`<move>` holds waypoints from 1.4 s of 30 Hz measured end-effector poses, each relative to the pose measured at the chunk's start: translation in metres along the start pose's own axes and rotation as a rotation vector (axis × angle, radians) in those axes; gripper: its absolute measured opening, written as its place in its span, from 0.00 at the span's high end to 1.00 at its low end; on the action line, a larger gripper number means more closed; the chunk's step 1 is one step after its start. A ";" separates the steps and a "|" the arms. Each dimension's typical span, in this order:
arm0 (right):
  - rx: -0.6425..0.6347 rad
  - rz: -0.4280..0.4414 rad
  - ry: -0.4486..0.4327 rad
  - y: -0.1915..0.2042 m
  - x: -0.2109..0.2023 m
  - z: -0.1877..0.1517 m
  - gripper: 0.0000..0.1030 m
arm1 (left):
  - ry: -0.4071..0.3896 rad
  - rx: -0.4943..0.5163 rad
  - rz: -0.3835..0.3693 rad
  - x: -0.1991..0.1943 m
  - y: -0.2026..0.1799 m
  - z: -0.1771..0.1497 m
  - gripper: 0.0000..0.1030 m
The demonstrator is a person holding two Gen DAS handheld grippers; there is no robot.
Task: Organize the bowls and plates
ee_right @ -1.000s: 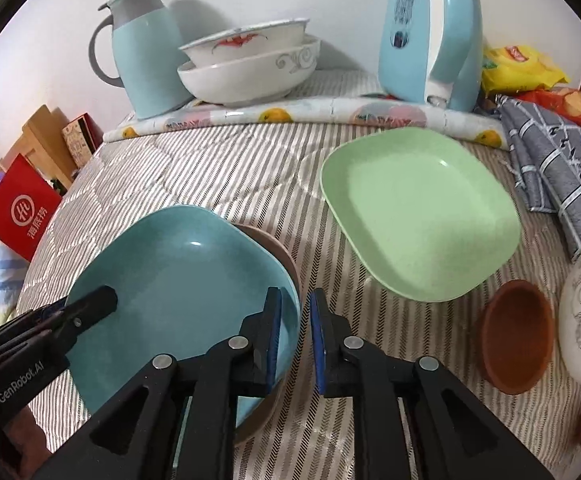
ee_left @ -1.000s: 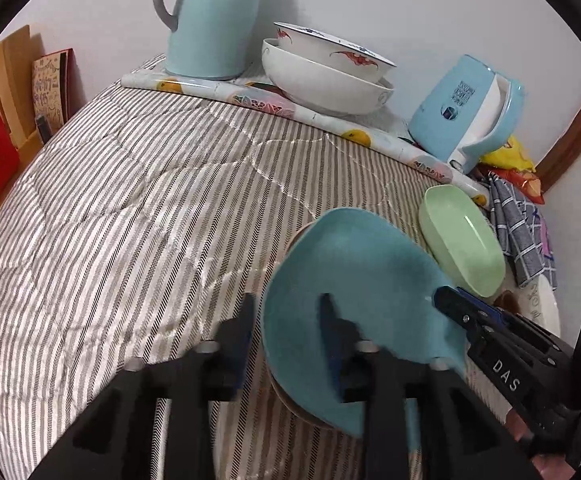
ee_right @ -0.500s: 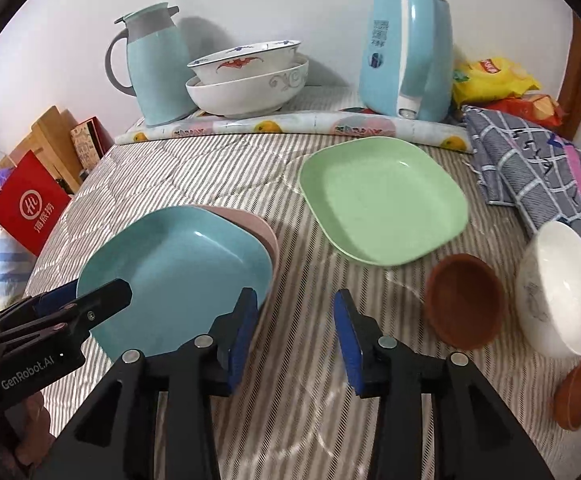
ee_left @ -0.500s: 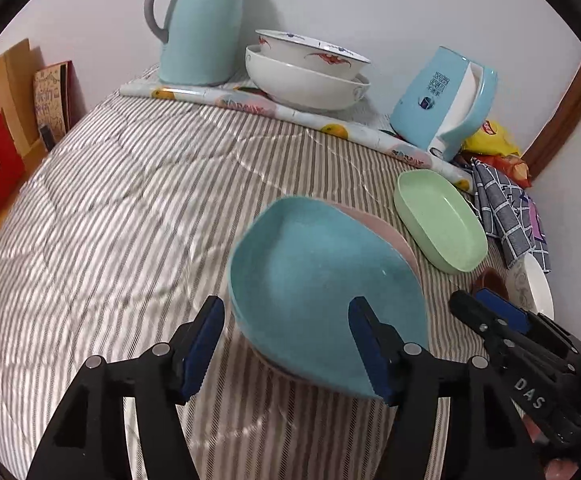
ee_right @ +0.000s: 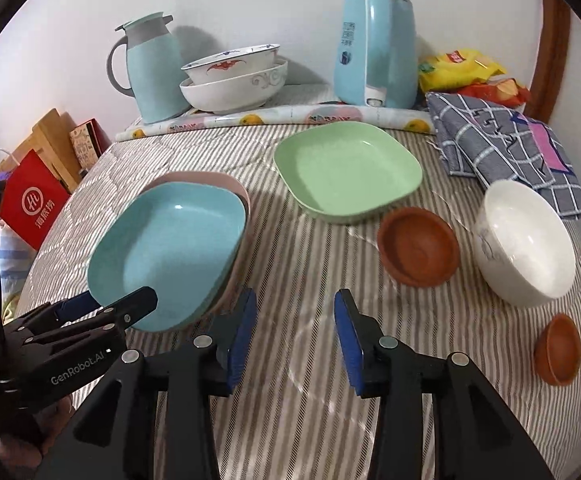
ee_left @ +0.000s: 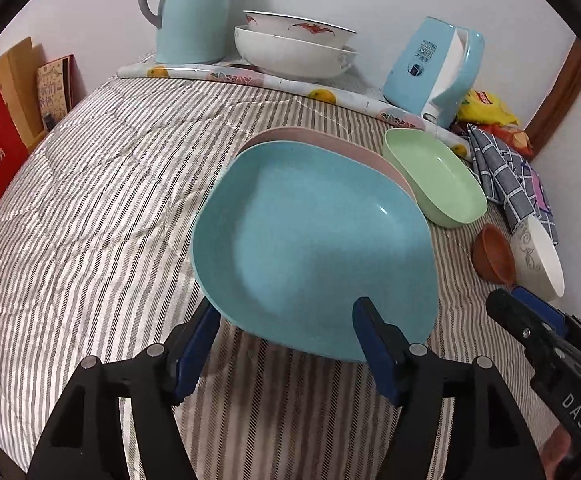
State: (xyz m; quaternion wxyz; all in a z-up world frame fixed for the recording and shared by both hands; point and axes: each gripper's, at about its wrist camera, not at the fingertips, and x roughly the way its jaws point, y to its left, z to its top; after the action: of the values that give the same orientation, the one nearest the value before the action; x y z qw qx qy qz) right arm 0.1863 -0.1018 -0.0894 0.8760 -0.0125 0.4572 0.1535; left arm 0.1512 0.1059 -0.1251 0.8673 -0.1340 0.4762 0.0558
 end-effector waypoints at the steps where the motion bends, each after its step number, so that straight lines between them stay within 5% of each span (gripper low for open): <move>1: 0.001 -0.002 0.002 -0.001 -0.002 -0.002 0.61 | -0.001 0.001 -0.001 -0.001 -0.001 0.000 0.35; 17: -0.002 0.005 -0.032 -0.005 -0.025 -0.015 0.60 | -0.066 0.006 -0.061 -0.038 -0.008 -0.007 0.31; 34: 0.043 -0.027 -0.016 -0.035 -0.022 -0.013 0.60 | -0.002 0.027 -0.044 -0.005 -0.031 -0.001 0.31; 42: 0.067 -0.046 -0.032 -0.050 -0.020 0.004 0.52 | -0.019 0.048 -0.060 -0.004 -0.048 0.022 0.31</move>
State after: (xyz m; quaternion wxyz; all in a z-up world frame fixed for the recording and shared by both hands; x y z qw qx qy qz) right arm 0.1930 -0.1540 -0.0772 0.8863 0.0089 0.4476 0.1182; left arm 0.1771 0.0665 -0.1021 0.8760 -0.1271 0.4648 0.0195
